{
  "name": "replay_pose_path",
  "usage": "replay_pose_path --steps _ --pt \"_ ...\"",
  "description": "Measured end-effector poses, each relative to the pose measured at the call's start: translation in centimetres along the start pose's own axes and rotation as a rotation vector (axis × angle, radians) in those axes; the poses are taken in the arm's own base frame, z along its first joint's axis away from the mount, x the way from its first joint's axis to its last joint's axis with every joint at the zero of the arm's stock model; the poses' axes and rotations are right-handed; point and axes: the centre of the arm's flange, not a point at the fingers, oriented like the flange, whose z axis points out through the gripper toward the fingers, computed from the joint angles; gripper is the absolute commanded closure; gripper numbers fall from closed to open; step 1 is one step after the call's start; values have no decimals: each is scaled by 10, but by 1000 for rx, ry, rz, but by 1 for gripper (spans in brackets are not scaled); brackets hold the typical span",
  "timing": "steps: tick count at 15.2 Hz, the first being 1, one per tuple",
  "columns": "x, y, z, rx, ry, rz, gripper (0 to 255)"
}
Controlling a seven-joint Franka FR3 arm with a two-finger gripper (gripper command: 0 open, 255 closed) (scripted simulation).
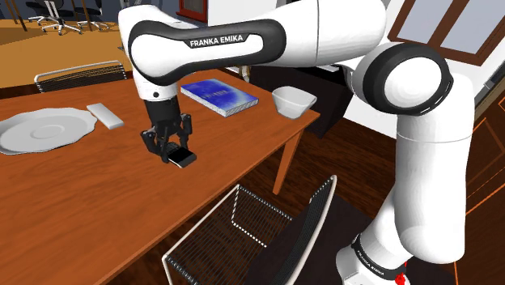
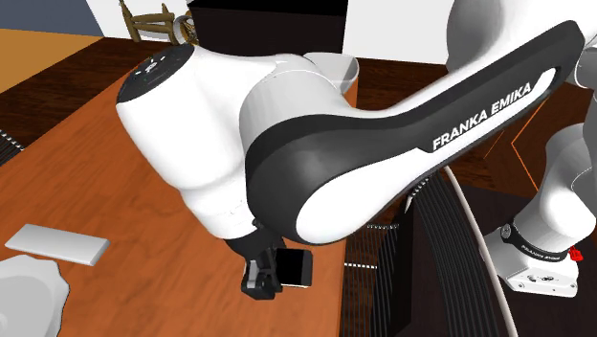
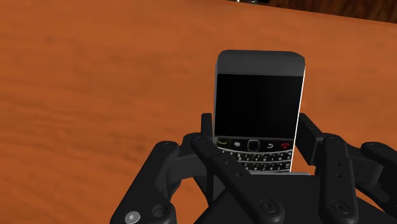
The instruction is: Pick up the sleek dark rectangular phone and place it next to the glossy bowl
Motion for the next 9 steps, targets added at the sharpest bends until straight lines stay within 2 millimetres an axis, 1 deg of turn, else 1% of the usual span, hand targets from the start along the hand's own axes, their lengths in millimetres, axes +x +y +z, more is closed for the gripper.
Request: replay_pose_path --steps 9 --pt "-10 -1 -47 0 0 0 255"
